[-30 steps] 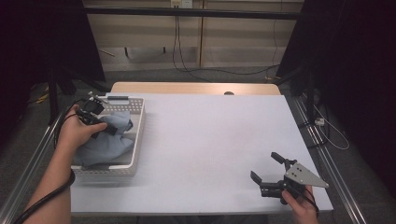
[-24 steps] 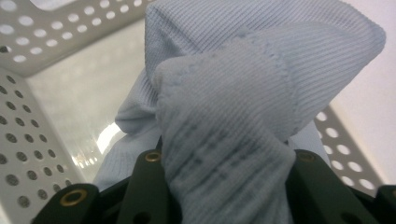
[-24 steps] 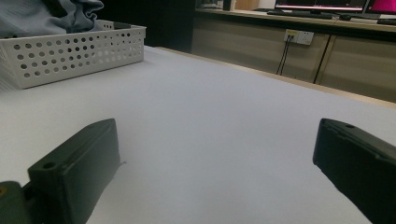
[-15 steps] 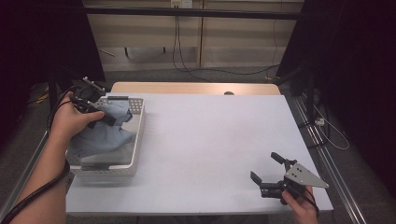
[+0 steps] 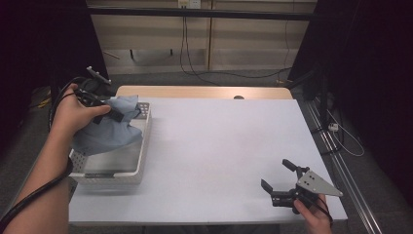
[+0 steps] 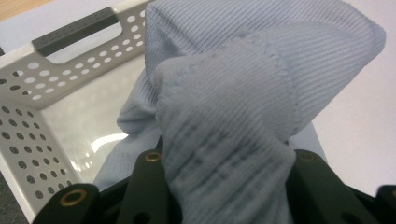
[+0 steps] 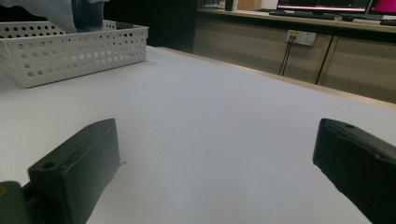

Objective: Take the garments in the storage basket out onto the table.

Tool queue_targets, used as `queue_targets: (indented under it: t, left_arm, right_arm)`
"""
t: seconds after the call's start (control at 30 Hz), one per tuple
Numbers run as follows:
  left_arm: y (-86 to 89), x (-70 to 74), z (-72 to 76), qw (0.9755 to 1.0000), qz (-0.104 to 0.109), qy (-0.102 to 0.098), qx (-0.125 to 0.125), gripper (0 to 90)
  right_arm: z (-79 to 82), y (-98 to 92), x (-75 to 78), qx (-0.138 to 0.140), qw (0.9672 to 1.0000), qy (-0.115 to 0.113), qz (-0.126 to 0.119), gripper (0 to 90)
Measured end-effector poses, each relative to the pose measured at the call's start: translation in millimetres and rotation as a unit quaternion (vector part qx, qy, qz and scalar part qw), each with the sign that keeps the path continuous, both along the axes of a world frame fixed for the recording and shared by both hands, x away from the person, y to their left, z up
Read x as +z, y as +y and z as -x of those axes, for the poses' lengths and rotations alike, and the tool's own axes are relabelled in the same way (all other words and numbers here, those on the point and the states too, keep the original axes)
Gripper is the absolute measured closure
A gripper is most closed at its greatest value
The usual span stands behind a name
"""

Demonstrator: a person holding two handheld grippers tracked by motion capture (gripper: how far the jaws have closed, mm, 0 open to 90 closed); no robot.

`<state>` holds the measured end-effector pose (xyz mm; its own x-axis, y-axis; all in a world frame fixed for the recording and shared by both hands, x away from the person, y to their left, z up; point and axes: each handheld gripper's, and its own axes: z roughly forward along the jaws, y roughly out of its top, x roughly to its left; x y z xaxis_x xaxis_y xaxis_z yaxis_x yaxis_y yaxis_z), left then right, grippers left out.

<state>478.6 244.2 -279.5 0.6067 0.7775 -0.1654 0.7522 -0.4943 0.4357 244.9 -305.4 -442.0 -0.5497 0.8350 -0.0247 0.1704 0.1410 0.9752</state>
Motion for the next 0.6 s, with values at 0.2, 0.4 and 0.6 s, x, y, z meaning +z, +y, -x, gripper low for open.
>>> queue_targets:
  t: [0.2, 0.4, 0.6]
  left_arm:
    - [-10.2, 8.9, -1.3, 1.0000, -0.001, 0.004, -0.004, 65.1]
    - [-22.1, 20.8, -2.3, 0.9999, 0.006, 0.006, -0.013, 65.1]
    - [-32.2, 27.8, -2.3, 0.9996, 0.014, 0.008, -0.025, 65.0]
  right_arm:
    - [-0.3, -0.3, -0.1, 0.001, 1.0000, 0.000, -0.004, 0.0]
    - [-1.5, -0.6, -0.6, 0.002, 1.0000, 0.000, -0.002, 0.0]
    - [-1.5, -0.7, -0.7, 0.003, 1.0000, 0.001, -0.003, 0.0]
